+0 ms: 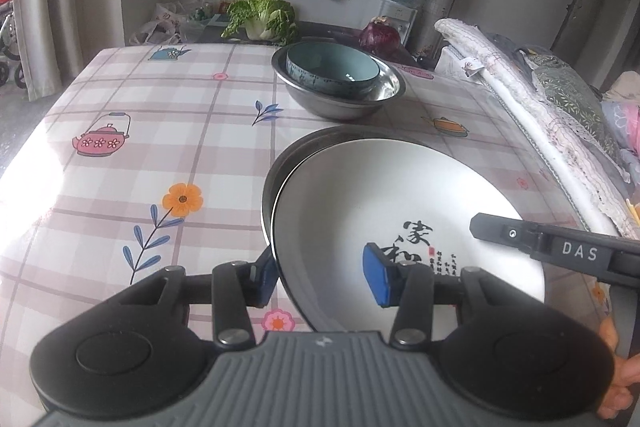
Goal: Organize plates and bowls
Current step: 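Lift the white plate with both grippers and carry it over the steel plates, then lower the white plate onto the steel plates and open both grippers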
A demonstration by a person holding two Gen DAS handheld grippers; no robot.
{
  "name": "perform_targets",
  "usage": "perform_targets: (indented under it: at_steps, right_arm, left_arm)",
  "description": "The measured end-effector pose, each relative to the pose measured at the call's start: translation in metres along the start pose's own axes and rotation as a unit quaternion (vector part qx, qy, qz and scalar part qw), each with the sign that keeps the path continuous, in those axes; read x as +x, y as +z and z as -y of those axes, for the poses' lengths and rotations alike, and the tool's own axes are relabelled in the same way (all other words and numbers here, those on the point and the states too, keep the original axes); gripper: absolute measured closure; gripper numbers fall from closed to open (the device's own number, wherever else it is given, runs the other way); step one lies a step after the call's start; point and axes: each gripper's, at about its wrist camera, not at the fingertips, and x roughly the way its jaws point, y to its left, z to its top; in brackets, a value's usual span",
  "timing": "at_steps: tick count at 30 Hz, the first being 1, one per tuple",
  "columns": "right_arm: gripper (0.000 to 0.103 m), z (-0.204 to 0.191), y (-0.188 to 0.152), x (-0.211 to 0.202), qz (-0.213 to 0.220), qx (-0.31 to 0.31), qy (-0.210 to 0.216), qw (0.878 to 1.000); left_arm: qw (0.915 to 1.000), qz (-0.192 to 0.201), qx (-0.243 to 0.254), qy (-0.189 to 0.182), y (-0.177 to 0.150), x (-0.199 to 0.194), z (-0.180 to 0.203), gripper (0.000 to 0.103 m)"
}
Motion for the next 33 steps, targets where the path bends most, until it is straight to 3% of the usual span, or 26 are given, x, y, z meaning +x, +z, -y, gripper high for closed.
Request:
perform_targets:
  at_steps: [15,19,21,28,33]
  right_arm:
    - [0.077,0.008,0.008,0.014,0.006,-0.001,-0.013,1.0]
    - [0.063,0.01,0.009,0.008,0.018,-0.003,-0.025,1.0]
    - [0.061,0.011,0.008,0.003,0.027,-0.005,-0.027,0.999]
    - [0.057,0.018,0.0,-0.012,0.035,0.016,-0.025,0.999]
    - [0.047,0.019,-0.012,-0.023,0.035,0.025,-0.024,0.999]
  left_arm:
    - [1.0,0.002,-0.002,-0.002,0.001,0.004,-0.005,0.059]
    - [1.0,0.001,-0.006,-0.001,-0.001,0.003,-0.006,0.059]
    - [1.0,0.002,-0.007,0.0,-0.002,0.002,-0.006,0.059]
    - [1.0,0.0,-0.004,0.002,-0.007,-0.001,-0.002,0.045]
    - [1.0,-0.006,0.002,0.007,-0.011,-0.004,0.005,0.039]
